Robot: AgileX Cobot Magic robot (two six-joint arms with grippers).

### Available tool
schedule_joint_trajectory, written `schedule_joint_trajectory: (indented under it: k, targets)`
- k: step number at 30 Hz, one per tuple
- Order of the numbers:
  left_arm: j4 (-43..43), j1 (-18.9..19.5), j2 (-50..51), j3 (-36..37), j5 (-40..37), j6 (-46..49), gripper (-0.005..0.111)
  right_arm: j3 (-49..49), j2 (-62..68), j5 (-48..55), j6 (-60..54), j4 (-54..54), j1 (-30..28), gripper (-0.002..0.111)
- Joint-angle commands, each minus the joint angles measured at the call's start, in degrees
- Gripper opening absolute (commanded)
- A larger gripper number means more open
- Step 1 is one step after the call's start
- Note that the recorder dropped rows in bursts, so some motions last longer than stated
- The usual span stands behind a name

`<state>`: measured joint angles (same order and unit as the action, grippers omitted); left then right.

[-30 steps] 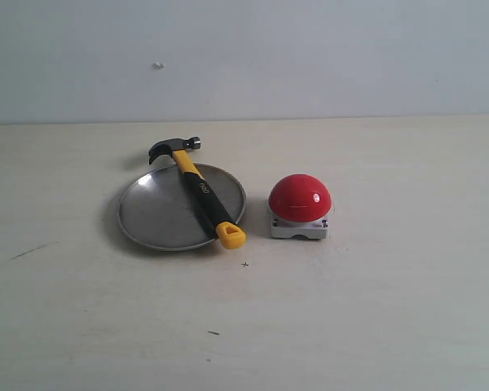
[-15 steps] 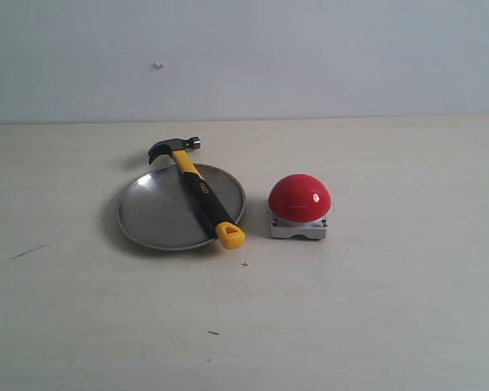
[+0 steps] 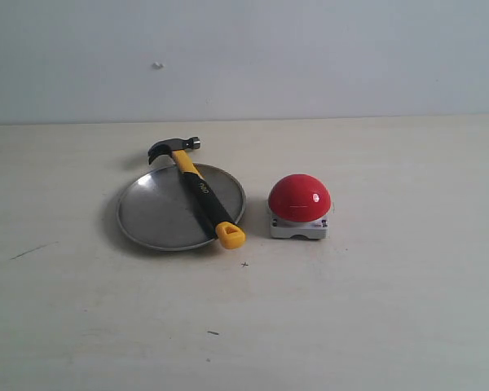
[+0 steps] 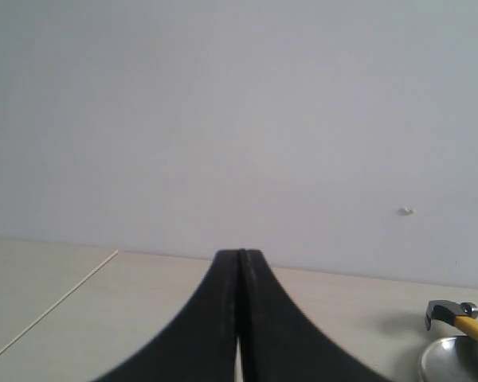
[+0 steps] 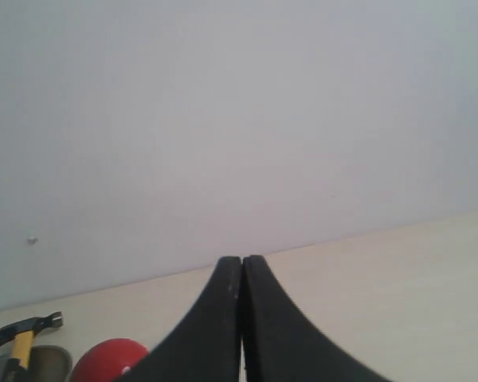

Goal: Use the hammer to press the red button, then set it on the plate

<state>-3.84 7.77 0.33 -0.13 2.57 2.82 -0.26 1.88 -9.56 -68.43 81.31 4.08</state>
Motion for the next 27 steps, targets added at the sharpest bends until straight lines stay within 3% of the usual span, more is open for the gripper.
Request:
schedule_joint_trajectory:
  k: [1,4,20,23,27]
  targets:
    - [0.21,0.27,-0.33,0.13,0.21,-0.26,0.000,0.26,-1.31,8.33,-0.95,-1.96,-9.77,0.000]
    - [0.21,0.27,-0.33,0.13,0.21,-0.26,0.000,0.26,-1.31,9.06,-0.95,-1.96,-12.43,0.000]
    - [0.21,0.27,-0.33,0.13,0.21,-0.26,0.000,0.26,-1.31,9.56,1.59,-4.08,-12.55,0.000]
    - [0.21,0.27,-0.33,0.13,0.21,-0.26,0.000,0.26,-1.31,9.99,22.28,-24.68,-12.55,0.000]
    - [0.21,0.27,-0.33,0.13,0.21,-0.26,0.000,0.26,-1.31,10.45,72.68,-75.28,-12.55,0.000]
